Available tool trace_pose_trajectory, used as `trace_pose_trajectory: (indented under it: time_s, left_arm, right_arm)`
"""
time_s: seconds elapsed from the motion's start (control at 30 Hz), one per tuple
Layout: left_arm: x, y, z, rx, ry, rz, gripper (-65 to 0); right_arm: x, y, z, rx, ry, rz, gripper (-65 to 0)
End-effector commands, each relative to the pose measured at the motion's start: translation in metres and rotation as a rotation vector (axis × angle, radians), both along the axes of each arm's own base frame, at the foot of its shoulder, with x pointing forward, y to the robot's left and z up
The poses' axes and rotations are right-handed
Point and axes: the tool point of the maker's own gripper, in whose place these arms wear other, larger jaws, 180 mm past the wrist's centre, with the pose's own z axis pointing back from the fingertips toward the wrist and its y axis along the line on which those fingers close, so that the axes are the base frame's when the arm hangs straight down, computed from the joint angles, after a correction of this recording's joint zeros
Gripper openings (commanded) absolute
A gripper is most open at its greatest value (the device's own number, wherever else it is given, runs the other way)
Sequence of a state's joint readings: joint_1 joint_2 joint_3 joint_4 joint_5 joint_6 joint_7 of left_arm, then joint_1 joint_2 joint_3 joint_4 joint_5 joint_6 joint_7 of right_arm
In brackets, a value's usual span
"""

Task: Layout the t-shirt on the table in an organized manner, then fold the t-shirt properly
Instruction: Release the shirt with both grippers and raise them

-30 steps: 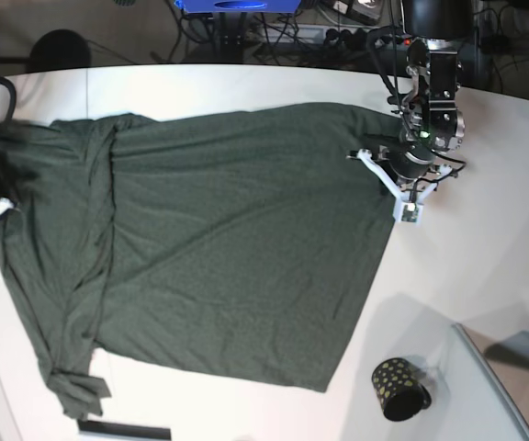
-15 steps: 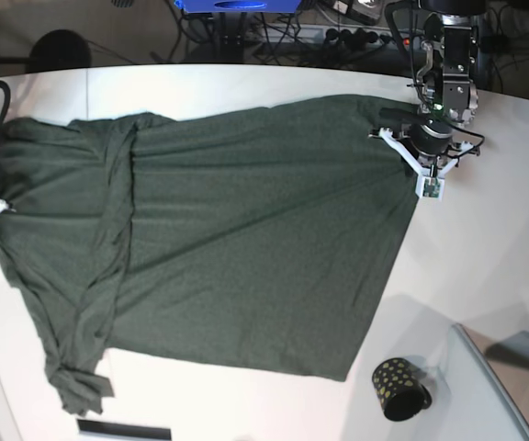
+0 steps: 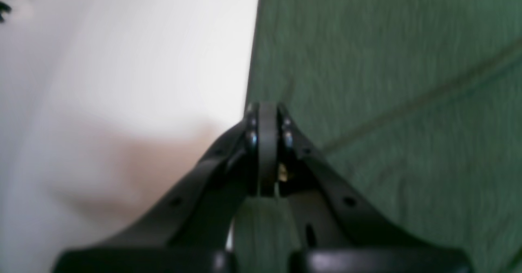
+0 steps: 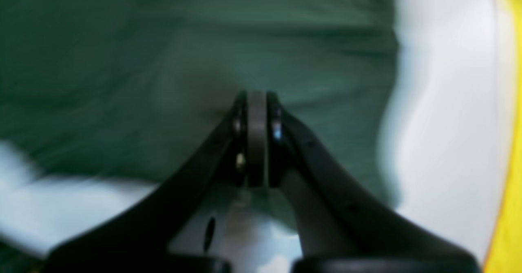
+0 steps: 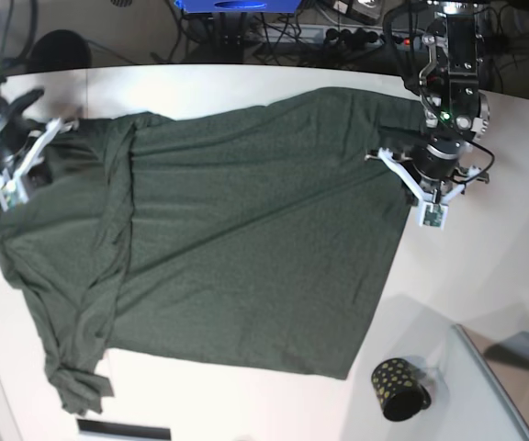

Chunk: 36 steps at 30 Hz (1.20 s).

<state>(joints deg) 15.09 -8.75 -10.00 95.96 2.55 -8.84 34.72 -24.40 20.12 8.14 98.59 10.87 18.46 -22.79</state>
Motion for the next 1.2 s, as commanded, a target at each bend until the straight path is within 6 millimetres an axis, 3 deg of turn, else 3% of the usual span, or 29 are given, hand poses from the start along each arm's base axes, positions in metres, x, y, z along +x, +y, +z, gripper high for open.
trace_pose_trajectory:
  time_s: [0.0, 0.13, 0.27, 0.33, 0.5, 0.7, 0.93, 1.17]
  left_arm:
    - [0.007, 0.013, 0.013, 0.019, -0.045, 0.020, -65.0]
    - [-0.020, 0.085, 0.010, 0.077, -0.015, 0.202, -65.0]
    - [-0.054, 0.141, 0.005, 0.120, 0.027, 0.341, -65.0]
    - [-0.059, 0.149, 0.003, 0.142, 0.029, 0.328, -65.0]
    - [-0.067, 0.153, -0.004, 0.153, -0.003, 0.303, -65.0]
    - [-0.068, 0.152, -0.005, 0.150, -0.003, 0.304, -65.0]
    - [-0.064, 0.154, -0.001, 0.153, -0.014, 0.305, -65.0]
    - [-0.063, 0.153, -0.001, 0.151, -0.015, 0.303, -65.0]
  right_arm:
    - [0.004, 0.011, 0.013, -0.025, -0.046, 0.049, -57.5]
    - [-0.021, 0.071, -0.001, -0.125, -0.012, 0.220, -44.1]
    - [-0.035, 0.115, -0.020, -0.234, 0.014, 0.341, -43.5]
    - [-0.043, 0.132, -0.030, -0.287, 0.032, 0.404, -43.4]
    - [-0.056, 0.153, -0.045, -0.328, 0.063, 0.485, -43.1]
    - [-0.059, 0.153, -0.048, -0.330, 0.076, 0.487, -42.9]
    - [-0.078, 0.148, -0.078, -0.332, 0.169, 0.503, -42.9]
    - [-0.076, 0.146, -0.076, -0.334, 0.162, 0.496, -43.2]
